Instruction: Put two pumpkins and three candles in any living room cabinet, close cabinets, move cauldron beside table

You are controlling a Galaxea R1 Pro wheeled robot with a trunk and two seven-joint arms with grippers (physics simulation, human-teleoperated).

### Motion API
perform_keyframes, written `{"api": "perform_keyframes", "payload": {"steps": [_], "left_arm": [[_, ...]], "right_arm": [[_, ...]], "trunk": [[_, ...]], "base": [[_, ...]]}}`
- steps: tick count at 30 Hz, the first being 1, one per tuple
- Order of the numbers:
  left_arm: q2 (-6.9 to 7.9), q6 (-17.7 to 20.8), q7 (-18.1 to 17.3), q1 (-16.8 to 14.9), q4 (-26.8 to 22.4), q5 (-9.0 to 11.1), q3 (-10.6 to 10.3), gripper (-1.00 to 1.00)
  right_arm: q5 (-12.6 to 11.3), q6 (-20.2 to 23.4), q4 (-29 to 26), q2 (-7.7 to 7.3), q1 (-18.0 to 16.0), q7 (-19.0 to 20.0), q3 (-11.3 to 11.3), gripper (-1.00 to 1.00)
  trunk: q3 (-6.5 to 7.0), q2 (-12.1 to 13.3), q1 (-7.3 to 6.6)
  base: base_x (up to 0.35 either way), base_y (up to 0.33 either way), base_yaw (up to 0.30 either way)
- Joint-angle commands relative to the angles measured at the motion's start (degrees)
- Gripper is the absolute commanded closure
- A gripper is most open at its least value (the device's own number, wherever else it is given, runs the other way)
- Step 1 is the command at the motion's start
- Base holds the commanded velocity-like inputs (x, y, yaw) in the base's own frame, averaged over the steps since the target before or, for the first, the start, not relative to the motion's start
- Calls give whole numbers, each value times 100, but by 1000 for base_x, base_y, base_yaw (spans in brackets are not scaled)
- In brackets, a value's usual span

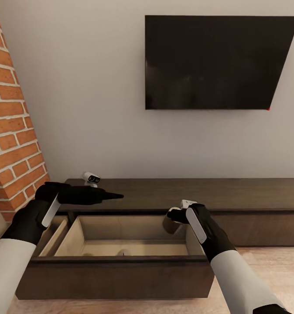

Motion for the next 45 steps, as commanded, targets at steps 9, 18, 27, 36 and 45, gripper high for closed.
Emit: {"api": "perform_keyframes", "payload": {"steps": [9,18,27,36,45], "left_arm": [[5,61,-23,-5,-5,10,-12,-100],[5,61,-23,-5,-7,12,-12,-100],[5,61,-23,-5,-7,12,-12,-100],[5,61,-23,-5,-15,12,-12,-100],[5,61,-23,-5,-16,12,-12,-100]], "right_arm": [[-60,12,-6,-1,-3,-60,9,100],[-53,11,0,-1,-3,-65,9,100],[-52,11,6,-1,-3,-67,9,100],[-19,-79,290,1,-9,-76,17,100],[0,-723,880,11,-41,-83,18,100]], "trunk": [[-161,-12,17],[-361,-24,40],[-560,-36,64],[-759,-48,87],[-759,-48,87]], "base": [[9,0,0],[0,0,0],[0,0,0],[0,0,0],[0,0,0]]}}
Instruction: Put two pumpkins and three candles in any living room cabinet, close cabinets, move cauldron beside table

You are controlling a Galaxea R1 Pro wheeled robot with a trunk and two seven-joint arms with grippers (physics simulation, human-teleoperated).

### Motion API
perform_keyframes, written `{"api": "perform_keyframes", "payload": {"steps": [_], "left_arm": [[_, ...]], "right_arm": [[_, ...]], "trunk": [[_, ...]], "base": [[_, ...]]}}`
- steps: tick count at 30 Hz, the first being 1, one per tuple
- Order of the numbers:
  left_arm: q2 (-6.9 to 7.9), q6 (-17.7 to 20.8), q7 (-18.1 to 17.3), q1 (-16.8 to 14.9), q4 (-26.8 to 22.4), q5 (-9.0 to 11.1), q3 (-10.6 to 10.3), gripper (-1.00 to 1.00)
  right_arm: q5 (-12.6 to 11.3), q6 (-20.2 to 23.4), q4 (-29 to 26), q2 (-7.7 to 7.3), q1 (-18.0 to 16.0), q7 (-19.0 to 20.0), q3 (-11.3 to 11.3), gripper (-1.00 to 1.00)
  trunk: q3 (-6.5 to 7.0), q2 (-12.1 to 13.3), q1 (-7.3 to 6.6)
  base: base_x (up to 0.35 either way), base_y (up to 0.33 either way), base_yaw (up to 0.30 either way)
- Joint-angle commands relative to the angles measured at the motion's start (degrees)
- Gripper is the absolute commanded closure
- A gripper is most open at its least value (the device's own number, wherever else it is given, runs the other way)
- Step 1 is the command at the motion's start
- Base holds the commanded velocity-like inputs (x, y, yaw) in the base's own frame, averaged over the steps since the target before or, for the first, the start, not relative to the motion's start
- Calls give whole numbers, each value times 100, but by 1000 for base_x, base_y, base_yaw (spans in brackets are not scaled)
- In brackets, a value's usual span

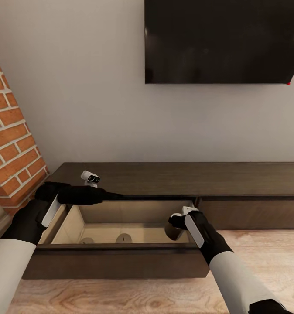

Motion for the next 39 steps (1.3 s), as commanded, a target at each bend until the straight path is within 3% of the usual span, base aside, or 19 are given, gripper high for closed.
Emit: {"api": "perform_keyframes", "payload": {"steps": [1,17,39], "left_arm": [[5,61,-23,-4,0,3,-12,-100],[5,61,-23,-4,0,4,-12,-100],[5,61,-23,-4,0,4,-12,-100]], "right_arm": [[-62,-47,19,0,-5,-56,18,100],[-53,-341,126,158,-10,-126,152,100],[-63,-343,149,175,-10,-254,217,100]], "trunk": [[-6,-2,-1],[-6,-2,-1],[-6,-2,-1]], "base": [[0,0,0],[26,9,0],[24,44,0]]}}
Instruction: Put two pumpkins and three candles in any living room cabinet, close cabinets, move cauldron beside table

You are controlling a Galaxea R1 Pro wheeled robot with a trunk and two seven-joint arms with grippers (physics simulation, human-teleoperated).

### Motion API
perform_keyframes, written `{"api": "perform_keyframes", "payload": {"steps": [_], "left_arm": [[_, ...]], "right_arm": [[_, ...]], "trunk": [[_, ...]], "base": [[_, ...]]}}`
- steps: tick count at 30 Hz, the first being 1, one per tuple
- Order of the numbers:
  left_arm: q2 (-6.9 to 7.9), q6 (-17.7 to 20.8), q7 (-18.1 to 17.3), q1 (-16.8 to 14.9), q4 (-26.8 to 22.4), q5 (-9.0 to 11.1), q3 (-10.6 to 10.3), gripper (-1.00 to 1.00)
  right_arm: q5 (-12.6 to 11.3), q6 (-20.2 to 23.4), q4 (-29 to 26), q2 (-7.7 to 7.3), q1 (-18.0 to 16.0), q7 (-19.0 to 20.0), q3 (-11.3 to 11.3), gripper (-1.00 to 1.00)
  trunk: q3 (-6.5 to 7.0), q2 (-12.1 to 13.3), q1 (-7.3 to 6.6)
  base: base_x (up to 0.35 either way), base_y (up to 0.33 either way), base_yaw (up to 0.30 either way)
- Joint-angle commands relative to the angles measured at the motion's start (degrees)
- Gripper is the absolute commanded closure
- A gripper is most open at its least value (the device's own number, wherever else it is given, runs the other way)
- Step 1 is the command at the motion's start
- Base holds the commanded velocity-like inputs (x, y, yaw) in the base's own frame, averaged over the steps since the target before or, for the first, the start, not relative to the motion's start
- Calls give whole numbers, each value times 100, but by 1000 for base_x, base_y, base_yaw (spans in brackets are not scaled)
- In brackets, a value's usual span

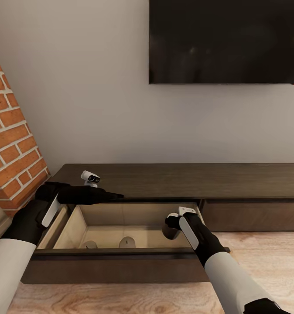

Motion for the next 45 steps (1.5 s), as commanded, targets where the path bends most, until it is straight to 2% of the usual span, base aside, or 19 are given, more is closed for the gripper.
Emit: {"api": "perform_keyframes", "payload": {"steps": [1,4,10,16,24,31,37,45], "left_arm": [[5,61,-23,-4,0,3,-12,-100],[5,61,-23,-4,0,3,-12,-100],[5,61,-23,-4,-7,3,-12,-100],[5,61,-23,-4,-29,3,-12,-100],[5,61,-23,-4,-35,3,-12,-100],[5,61,-23,-4,-35,7,-12,-100],[5,61,-23,-4,-28,130,-12,-100],[9,61,-23,-4,-26,159,-12,-100]], "right_arm": [[-60,12,1,2,-3,-57,18,100],[-58,12,15,7,-3,-55,17,100],[-56,12,33,16,-3,-57,16,100],[-56,12,49,18,-3,-56,18,100],[-56,12,51,19,-3,-59,17,100],[-56,12,51,19,-6,-60,13,100],[-56,12,51,19,-6,-59,15,100],[-56,12,54,19,-3,-60,16,100]], "trunk": [[-6,-2,-1],[-6,-2,-1],[-138,-10,14],[-138,-10,14],[-316,-21,35],[-316,-21,35],[-316,-21,35],[-316,-21,35]], "base": [[1,3,0],[0,2,0],[0,0,0],[0,0,0],[0,0,0],[0,0,0],[9,1,0],[102,17,0]]}}
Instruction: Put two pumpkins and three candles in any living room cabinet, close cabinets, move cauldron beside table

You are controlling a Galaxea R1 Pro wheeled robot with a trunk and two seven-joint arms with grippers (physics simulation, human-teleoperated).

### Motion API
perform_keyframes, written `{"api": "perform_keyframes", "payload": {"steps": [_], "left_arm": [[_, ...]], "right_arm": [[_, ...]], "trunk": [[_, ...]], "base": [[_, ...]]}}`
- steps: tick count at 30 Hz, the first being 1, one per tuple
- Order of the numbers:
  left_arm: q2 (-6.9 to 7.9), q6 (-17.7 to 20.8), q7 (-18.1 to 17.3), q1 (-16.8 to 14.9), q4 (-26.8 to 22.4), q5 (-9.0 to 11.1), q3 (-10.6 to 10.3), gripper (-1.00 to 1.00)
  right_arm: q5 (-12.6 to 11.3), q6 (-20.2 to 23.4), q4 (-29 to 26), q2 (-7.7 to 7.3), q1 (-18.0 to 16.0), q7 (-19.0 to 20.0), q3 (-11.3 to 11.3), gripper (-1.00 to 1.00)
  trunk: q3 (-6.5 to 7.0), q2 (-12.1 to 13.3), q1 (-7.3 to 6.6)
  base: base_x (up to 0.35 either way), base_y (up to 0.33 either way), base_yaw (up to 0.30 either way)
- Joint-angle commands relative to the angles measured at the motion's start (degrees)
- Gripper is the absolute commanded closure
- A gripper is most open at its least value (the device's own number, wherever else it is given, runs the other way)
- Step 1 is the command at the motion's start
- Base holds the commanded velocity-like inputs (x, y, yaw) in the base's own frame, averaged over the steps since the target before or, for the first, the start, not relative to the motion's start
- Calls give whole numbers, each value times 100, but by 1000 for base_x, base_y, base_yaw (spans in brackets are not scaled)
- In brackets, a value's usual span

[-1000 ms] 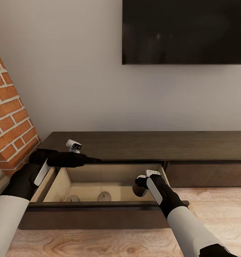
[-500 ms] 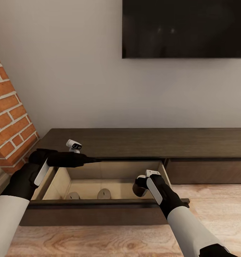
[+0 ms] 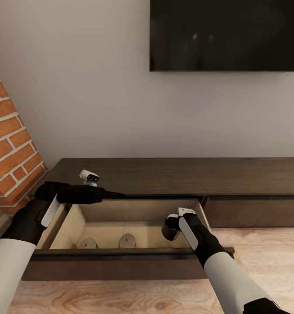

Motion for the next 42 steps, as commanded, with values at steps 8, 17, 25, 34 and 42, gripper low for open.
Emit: {"api": "perform_keyframes", "payload": {"steps": [8,17,25,34,42], "left_arm": [[5,61,-24,-4,0,5,-12,-100],[10,61,-24,-2,0,12,-12,-100],[10,61,-24,4,-7,14,-12,-100],[8,61,-24,4,-8,14,-12,-100],[10,61,-24,5,-8,14,-12,-100]], "right_arm": [[-60,11,-2,-3,-3,-55,16,100],[-60,11,-6,-3,-3,-53,18,100],[-60,11,-2,-3,-5,-54,20,100],[-60,11,-2,-3,-3,-55,20,100],[-60,11,-2,-3,-3,-55,20,100]], "trunk": [[-5,-2,-1],[-50,-5,5],[-227,-16,25],[-360,-24,41],[-471,-30,54]], "base": [[92,2,0],[10,0,0],[0,0,0],[0,0,0],[0,0,0]]}}
